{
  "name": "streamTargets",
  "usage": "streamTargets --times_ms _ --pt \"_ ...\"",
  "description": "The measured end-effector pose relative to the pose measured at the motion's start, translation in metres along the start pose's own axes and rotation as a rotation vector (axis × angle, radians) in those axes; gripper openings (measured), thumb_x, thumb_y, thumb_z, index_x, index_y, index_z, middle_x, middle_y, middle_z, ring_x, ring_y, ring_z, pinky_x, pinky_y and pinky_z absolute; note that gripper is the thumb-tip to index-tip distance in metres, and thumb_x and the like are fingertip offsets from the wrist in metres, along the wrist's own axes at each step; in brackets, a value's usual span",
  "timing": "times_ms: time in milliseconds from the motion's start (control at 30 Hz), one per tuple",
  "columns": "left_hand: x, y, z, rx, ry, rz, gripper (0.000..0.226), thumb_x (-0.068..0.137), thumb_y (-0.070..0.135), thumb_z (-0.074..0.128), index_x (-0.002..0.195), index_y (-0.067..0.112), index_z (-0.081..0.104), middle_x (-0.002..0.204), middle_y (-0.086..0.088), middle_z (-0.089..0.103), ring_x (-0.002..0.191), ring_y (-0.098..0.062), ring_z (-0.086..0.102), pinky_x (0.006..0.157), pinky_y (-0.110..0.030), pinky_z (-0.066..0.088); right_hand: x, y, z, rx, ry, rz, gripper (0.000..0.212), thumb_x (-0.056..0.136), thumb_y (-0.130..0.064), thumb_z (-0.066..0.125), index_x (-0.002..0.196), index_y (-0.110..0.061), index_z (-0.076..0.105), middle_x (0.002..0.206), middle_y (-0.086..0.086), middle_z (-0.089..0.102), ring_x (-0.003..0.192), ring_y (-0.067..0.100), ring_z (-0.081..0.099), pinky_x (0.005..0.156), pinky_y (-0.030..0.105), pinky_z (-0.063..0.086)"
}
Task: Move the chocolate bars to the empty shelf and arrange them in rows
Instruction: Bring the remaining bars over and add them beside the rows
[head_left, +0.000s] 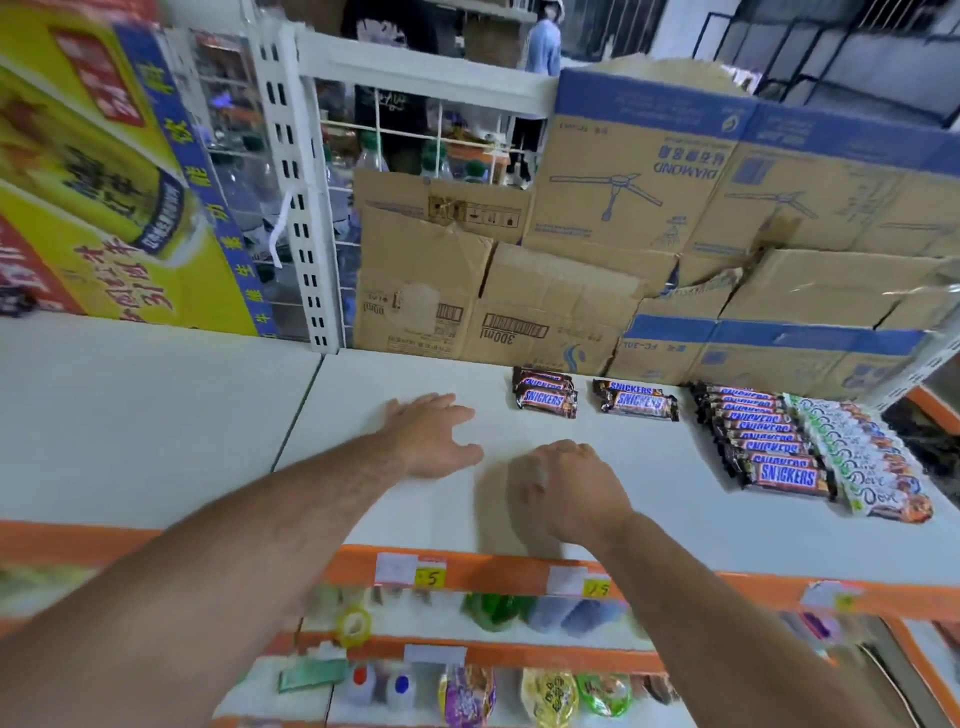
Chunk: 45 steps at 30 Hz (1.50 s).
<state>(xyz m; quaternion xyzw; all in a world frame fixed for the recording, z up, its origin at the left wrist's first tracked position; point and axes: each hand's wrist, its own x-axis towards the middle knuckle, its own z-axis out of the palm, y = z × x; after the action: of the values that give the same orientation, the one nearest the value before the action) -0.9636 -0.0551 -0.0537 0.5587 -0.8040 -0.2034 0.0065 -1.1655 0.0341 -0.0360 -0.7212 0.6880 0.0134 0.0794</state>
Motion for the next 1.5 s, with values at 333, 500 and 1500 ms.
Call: streamTargets --times_ms 333,500,1500 --pt "-0.122 -0.04 0.001 -0.038 0.199 -0.18 0.066 0.084 0.065 0.047 0.144 0.042 0.033 0.158 0.011 0.023 0.145 -0.011 0.015 0.117 -0.052 0.002 -0.023 -0.081 0.007 0.118 0.193 -0.266 0.031 0.088 -0.036 0.051 0.109 -0.021 0.067 0.113 0.003 0.064 0.105 0.028 0.058 0.089 0.041 0.051" --pt "-0.18 -0.08 -0.01 -0.055 0.282 -0.299 0.064 0.084 0.06 0.049 0.144 0.039 0.036 0.155 0.009 0.028 0.144 -0.014 0.019 0.116 -0.051 0.005 -0.024 -0.142 0.018 0.188 0.042 -0.364 0.048 0.083 -0.029 0.05 0.132 -0.029 0.053 0.135 -0.002 0.051 0.123 0.022 0.046 0.102 0.039 0.04" --pt "-0.273 -0.453 -0.131 -0.055 0.49 -0.321 0.06 0.073 0.062 0.035 0.124 0.036 0.052 0.128 0.01 0.054 0.129 -0.024 0.039 0.112 -0.045 0.022 0.1 -0.54 0.027 0.192 -0.037 -0.493 0.052 0.088 -0.038 0.053 0.138 -0.028 0.046 0.141 -0.003 0.047 0.128 0.017 0.045 0.103 0.031 0.038"
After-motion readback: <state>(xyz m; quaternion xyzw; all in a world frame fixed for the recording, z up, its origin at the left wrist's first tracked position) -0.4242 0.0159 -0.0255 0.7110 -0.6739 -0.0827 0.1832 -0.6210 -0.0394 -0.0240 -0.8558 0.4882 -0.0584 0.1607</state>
